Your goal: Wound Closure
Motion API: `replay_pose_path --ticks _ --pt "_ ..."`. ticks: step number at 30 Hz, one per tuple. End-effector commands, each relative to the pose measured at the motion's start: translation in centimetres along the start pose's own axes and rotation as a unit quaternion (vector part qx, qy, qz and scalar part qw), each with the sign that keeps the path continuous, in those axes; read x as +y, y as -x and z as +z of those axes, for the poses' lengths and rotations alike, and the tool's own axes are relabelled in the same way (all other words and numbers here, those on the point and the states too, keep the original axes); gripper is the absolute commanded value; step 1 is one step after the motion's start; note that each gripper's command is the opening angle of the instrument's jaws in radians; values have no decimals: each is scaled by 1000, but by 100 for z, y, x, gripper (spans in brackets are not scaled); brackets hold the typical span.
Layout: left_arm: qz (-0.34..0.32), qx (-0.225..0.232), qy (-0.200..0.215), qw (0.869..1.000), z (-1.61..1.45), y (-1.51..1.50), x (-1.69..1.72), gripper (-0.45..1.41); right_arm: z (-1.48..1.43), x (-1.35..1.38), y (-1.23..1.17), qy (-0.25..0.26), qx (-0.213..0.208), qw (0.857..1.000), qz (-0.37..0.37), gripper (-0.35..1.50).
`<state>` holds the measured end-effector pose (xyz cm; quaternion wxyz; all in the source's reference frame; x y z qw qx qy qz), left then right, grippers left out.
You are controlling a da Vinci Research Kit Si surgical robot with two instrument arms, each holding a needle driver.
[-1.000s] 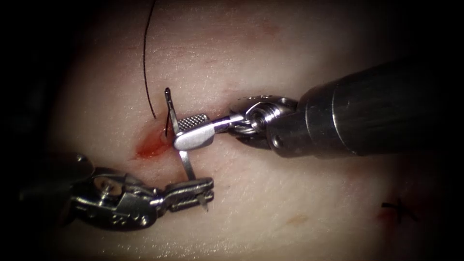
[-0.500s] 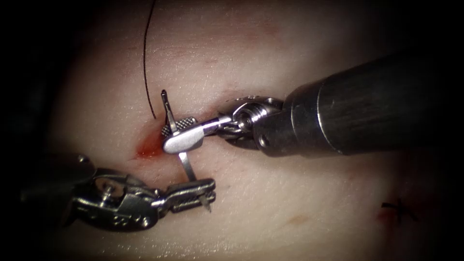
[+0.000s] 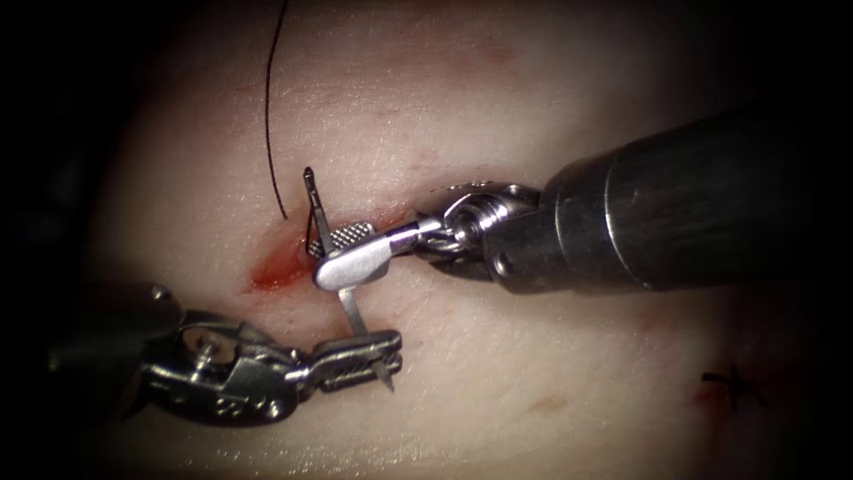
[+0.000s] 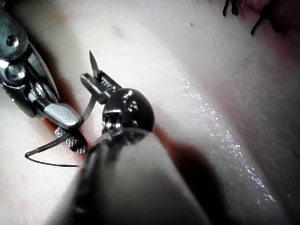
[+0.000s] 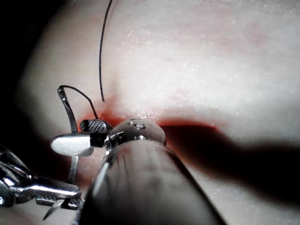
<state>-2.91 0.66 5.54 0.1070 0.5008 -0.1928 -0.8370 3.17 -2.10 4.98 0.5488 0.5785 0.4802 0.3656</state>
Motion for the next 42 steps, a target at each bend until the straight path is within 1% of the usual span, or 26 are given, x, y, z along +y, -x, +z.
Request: replay_pose_path --ticks 1,7,8,9,11,12,13,14,15,17,24,25,26,27,28,30,31,32,33,36,37,38,39,40,41,42 --pt "-1 2 2 1000 5 0 8 -45 9 3 5 -6 -2 1000 -1 116" --pt "0 2 2 1000 4 -1 9 -45 12 4 3 -5 -1 1000 -1 111" --pt "0 2 2 1000 4 -1 9 -45 12 5 3 -5 -1 1000 -1 110" --pt "0 2 2 1000 4 -1 9 -45 12 5 3 -5 -1 1000 -1 103" --pt "-1 2 2 1000 4 -2 9 -45 12 6 4 -5 -1 1000 -2 74" --pt "-1 2 2 1000 4 -2 8 -45 11 6 5 -7 -3 1000 -2 37" --pt "-1 2 2 1000 4 -2 8 -45 11 6 5 -7 -3 1000 -2 37" --pt "-1 2 2 1000 5 -2 8 -45 11 6 6 -9 -4 1000 -3 -3" --pt "-1 2 2 1000 5 -2 8 -45 10 6 6 -12 -6 1000 -4 -35" --pt "-1 2 2 1000 5 -2 8 -45 11 6 7 -19 -10 1000 -4 -35" --pt "-1 3 4 1000 3 -4 8 -45 2 9 -2 -1 2 999 -49 -35" --pt "-1 3 4 1000 2 -5 9 -18 -4 11 -5 2 5 998 -59 -35" --pt "3 4 4 1000 1 -5 9 32 -6 12 -6 2 7 998 -64 -35" --pt "-12 2 4 1000 0 -5 9 69 -8 13 -7 4 11 998 -66 -35" --pt "-24 1 5 1000 -1 -5 9 81 -11 14 -8 6 16 997 -74 -35" --pt "-47 1 -2 999 -5 -5 10 91 -14 17 -10 11 23 995 -94 -35" --pt "-68 0 -13 998 -8 -5 11 101 -14 19 -10 16 26 993 -112 -35" --pt "-68 0 -13 998 -8 -5 11 101 -14 19 -10 16 26 993 -112 -35" --pt "-94 -16 -30 995 -15 -6 15 113 -11 22 -10 21 34 989 -145 -35" --pt "-99 -23 -38 994 -20 -5 18 118 -9 23 -9 25 37 985 -168 -35" --pt "-114 -24 -45 992 -28 -4 23 118 -8 23 -10 29 41 981 -189 -35" --pt "-122 -24 -46 991 -33 -2 25 113 -6 24 -10 31 43 976 -209 -35" --pt "-142 -21 -46 989 -39 1 27 81 -5 24 -10 34 44 973 -223 -35" --pt "-165 -19 -44 985 -47 10 27 -5 -2 24 -9 38 44 963 -262 -35" --pt "-182 -17 -43 982 -50 17 27 -30 0 25 -9 40 44 956 -288 -35" --pt "-196 -16 -42 980 -51 23 27 -45 2 25 -8 42 44 950 -305 -35"
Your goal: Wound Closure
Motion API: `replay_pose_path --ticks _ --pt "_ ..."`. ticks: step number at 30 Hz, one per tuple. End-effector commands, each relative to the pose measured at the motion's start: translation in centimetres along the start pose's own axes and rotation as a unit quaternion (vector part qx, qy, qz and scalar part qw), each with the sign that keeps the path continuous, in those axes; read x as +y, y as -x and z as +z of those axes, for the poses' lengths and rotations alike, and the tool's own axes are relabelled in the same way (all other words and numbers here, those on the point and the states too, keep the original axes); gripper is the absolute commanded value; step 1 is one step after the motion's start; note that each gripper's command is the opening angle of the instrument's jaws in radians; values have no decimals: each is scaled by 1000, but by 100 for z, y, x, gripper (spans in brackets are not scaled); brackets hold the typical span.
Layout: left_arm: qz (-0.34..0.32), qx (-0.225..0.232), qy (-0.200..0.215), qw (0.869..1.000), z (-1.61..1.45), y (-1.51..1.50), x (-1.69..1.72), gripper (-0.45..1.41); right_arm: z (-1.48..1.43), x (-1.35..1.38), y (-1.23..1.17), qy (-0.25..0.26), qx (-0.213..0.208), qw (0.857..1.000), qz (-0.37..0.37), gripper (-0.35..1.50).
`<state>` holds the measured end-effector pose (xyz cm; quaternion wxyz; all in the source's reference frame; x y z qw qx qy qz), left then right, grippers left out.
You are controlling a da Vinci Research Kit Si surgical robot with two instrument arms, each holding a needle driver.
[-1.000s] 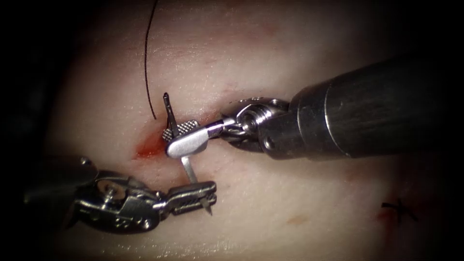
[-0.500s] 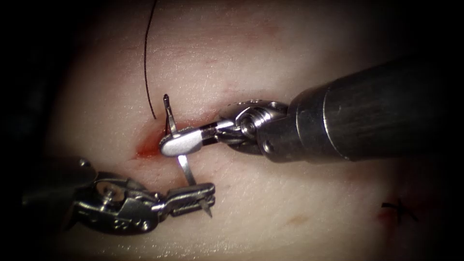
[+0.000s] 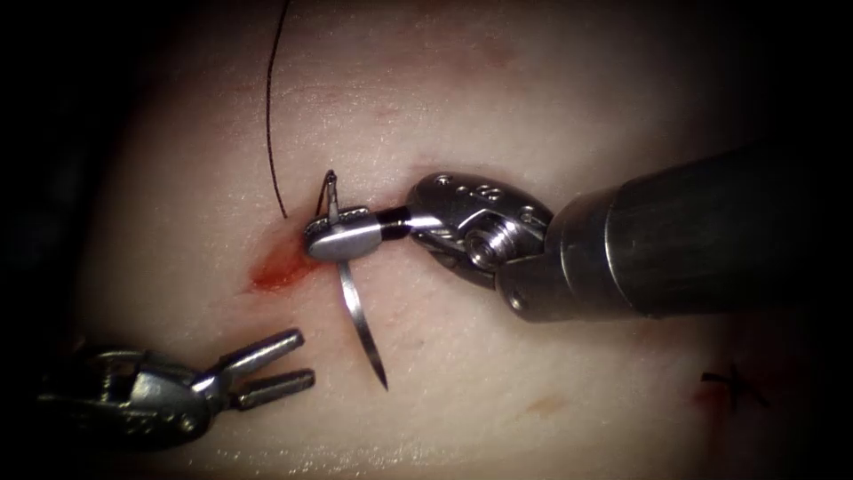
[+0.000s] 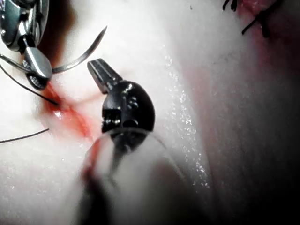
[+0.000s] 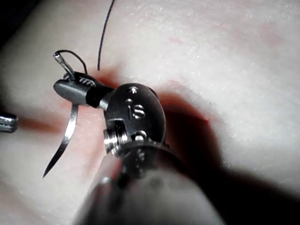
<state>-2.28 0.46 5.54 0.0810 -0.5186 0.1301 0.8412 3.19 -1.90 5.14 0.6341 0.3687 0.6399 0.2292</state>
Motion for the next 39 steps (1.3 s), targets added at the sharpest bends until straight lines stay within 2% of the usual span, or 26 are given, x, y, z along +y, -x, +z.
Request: replay_pose_path --ticks 1,4,5,7,10,15,22,29,35,39 --pt "-14 -3 6 1000 9 12 6 -45 8 0 13 2 0 1000 -31 -35" --pt "-37 -34 25 998 18 36 -1 -45 12 3 16 8 1 995 -97 -35" --pt "-37 -34 25 998 18 36 -1 -45 12 3 16 8 1 995 -97 -35" --pt "-75 -65 32 994 29 56 -8 -45 13 5 17 11 2 991 -133 -35" --pt "-93 -80 30 992 39 73 -12 -45 10 7 16 12 3 989 -150 -35" --pt "-98 -102 37 989 49 90 -14 -45 9 9 13 19 4 985 -171 -35" --pt "-99 -125 43 986 58 98 -17 -45 15 11 13 24 4 980 -198 -35" --pt "-102 -146 32 983 68 109 -27 -45 18 11 15 25 4 974 -225 -35" --pt "-107 -178 30 978 77 128 -35 -45 19 15 19 29 3 955 -296 -35" --pt "-106 -210 39 971 81 139 -30 -45 23 18 20 24 10 933 -358 -35"
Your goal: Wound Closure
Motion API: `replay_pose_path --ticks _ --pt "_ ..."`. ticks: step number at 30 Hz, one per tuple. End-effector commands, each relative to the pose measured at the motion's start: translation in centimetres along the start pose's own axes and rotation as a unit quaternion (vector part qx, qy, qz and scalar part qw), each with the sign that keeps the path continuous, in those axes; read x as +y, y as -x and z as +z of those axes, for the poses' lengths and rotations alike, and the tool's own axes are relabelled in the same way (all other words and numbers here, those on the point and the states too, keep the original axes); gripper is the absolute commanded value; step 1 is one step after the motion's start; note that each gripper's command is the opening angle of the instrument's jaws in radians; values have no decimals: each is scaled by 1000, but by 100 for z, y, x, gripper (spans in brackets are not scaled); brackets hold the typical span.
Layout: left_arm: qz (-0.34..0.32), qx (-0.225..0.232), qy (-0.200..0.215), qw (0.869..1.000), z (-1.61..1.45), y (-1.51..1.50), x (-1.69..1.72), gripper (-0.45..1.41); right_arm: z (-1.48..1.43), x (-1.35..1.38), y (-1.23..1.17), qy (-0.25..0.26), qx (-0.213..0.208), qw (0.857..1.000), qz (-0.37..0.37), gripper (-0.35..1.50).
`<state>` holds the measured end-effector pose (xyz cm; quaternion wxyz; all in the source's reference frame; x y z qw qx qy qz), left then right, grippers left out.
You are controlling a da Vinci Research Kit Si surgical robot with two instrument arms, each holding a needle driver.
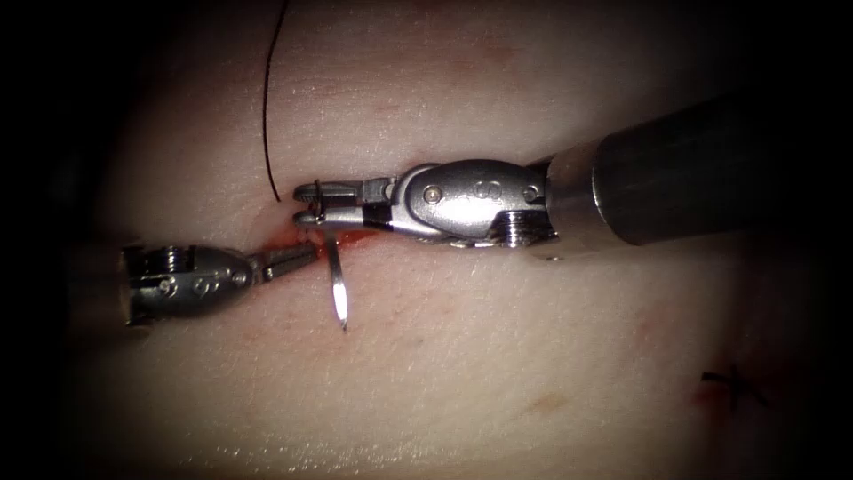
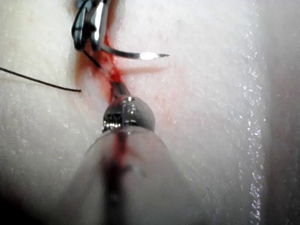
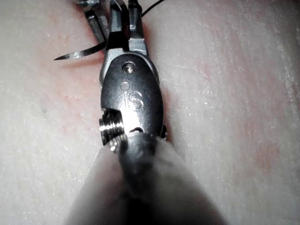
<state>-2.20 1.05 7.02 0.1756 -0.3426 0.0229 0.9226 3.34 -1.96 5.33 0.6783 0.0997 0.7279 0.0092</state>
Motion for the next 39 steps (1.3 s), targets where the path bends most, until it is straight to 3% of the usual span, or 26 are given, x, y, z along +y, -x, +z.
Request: replay_pose_path --ticks 1,11,27,33,39 --pt "-2 -4 5 1000 9 3 9 -45 10 0 6 -5 5 1000 -13 -35" --pt "-1 -60 35 998 8 7 26 -45 20 11 4 -16 9 994 -105 -35" --pt "-9 -63 42 997 -10 -10 51 -45 30 8 25 -21 23 978 -205 -35" --pt "-10 -63 43 997 -12 -12 52 -45 31 -2 53 -27 8 970 -240 -35" --pt "-11 -63 45 997 -10 -13 51 -45 29 6 44 -21 5 968 -251 -35"
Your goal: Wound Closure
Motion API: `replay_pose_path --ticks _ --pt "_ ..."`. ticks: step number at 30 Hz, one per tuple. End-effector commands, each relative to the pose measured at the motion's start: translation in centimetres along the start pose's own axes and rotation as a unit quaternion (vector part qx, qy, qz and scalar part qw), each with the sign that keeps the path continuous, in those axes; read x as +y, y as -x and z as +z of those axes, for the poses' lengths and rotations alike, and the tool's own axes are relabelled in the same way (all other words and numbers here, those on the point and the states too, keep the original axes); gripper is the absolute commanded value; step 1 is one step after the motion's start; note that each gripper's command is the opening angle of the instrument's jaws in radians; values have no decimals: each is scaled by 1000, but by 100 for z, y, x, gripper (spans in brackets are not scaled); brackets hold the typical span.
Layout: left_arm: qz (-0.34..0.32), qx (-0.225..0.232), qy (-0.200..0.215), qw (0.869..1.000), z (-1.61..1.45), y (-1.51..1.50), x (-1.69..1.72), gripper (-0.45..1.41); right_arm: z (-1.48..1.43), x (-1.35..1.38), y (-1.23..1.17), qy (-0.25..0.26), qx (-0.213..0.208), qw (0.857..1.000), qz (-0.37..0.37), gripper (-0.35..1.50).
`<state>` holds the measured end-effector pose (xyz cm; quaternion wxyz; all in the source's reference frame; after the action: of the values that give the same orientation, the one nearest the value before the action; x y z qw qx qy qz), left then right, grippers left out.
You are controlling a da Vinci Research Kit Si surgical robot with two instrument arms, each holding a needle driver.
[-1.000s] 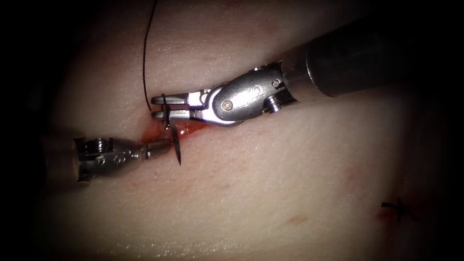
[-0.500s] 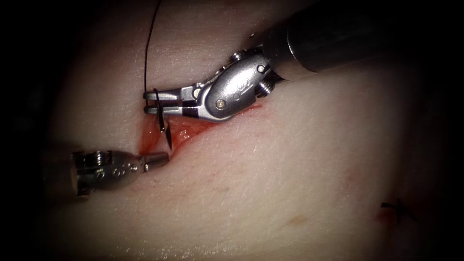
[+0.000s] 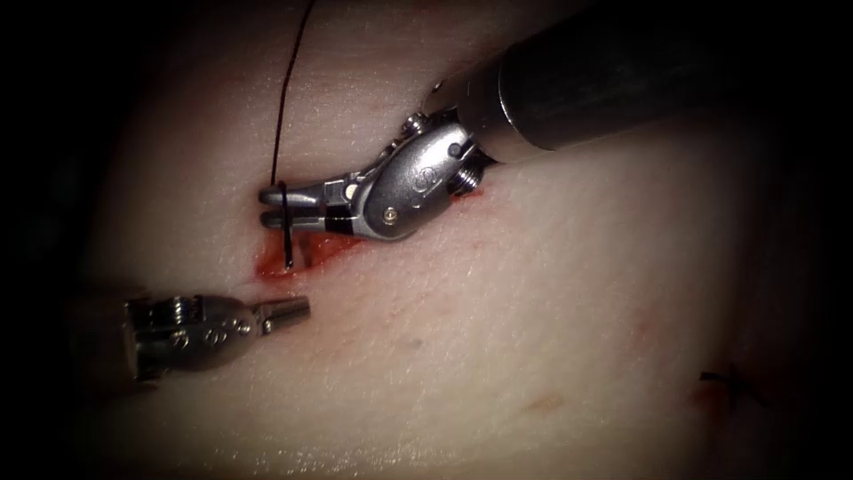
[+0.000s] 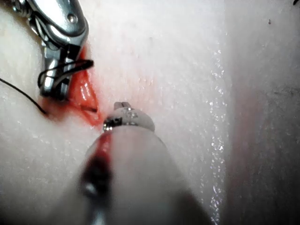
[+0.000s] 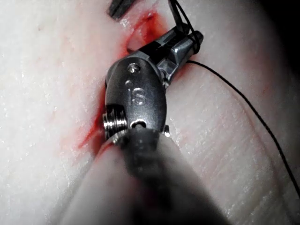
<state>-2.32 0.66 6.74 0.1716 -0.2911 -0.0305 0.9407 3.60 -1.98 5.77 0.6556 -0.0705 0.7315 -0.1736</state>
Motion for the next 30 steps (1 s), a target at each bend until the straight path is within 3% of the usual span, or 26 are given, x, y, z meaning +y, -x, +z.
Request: replay_pose_path --ticks 1,8,16,24,30 --pt "0 1 1 1000 10 1 8 -45 7 6 -7 2 5 1000 -7 -35" --pt "2 5 4 1000 11 4 13 -45 10 19 -17 8 6 1000 -29 -35" --pt "3 8 6 1000 10 6 17 -45 10 19 -12 9 3 999 -39 -35" --pt "3 12 3 1000 5 7 21 -45 13 -18 12 2 -17 998 -67 -35" --pt "0 22 -4 1000 5 5 21 -45 13 -33 11 -3 -23 1000 12 -35"
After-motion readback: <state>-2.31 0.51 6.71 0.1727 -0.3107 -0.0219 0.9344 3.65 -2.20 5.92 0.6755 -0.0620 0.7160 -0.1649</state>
